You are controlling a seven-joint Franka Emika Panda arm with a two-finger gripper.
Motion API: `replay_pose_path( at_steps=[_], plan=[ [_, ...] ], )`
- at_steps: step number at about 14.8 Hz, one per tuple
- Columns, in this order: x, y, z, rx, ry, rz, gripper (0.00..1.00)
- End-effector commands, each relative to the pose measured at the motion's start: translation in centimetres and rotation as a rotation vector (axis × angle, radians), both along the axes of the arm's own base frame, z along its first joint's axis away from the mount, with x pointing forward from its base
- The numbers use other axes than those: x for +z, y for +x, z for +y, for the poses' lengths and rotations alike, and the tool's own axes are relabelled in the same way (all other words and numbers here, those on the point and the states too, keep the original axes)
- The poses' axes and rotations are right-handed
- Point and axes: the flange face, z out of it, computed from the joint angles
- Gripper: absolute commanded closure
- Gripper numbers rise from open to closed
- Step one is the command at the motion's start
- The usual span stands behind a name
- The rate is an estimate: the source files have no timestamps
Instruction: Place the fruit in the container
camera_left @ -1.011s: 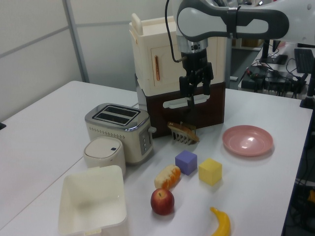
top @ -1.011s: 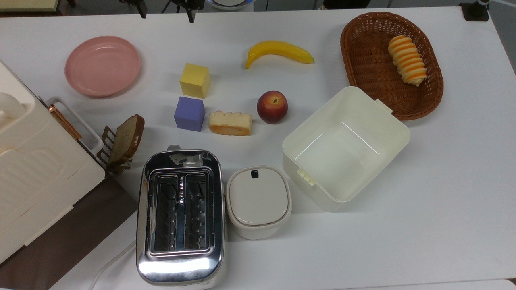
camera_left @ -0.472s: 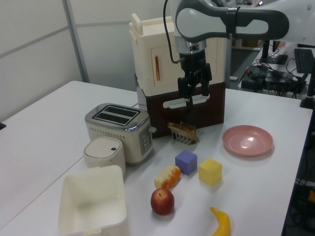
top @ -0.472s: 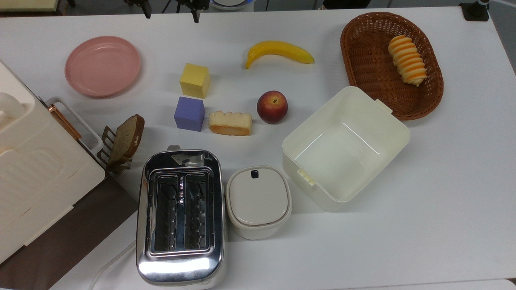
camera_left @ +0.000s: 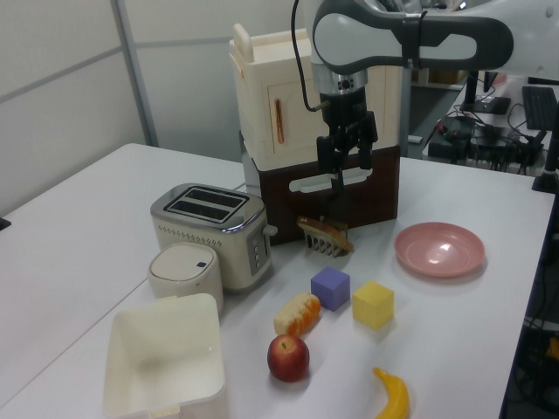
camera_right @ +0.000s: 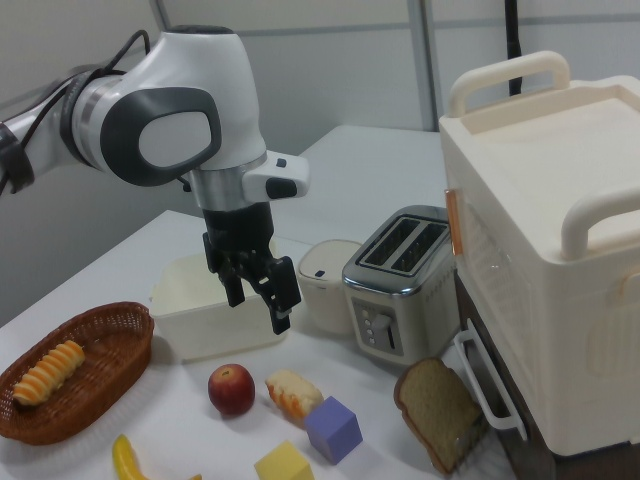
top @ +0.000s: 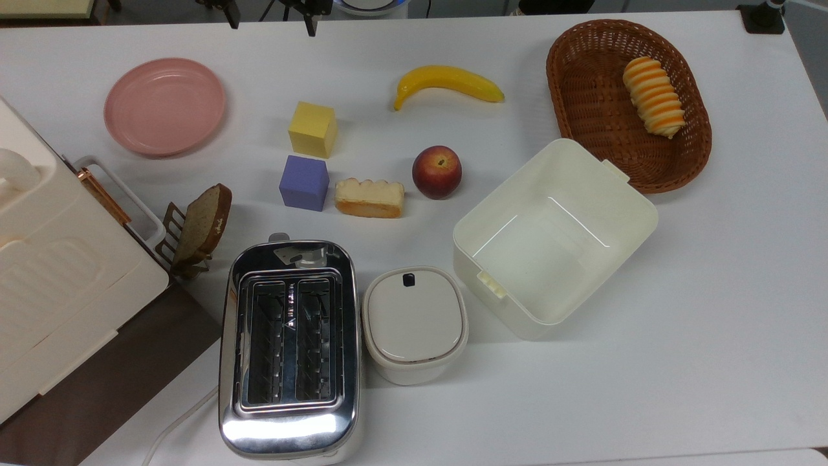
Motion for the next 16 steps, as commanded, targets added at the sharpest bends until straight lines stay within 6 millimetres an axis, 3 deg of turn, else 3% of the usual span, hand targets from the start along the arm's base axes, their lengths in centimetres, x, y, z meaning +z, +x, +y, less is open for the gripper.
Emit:
replay_pose_path(
  at_steps=[1,4,16],
  plan=[
    [0.54,-0.82,-0.28,-0.015,-0.006,-0.001,0.0],
    [1.38,-0.88,-0.53,-0.018,-0.007,-0.016,0.0],
    [1.39,-1.06,-0.6,-0.029,-0.007,-0.007,0.0]
  ],
)
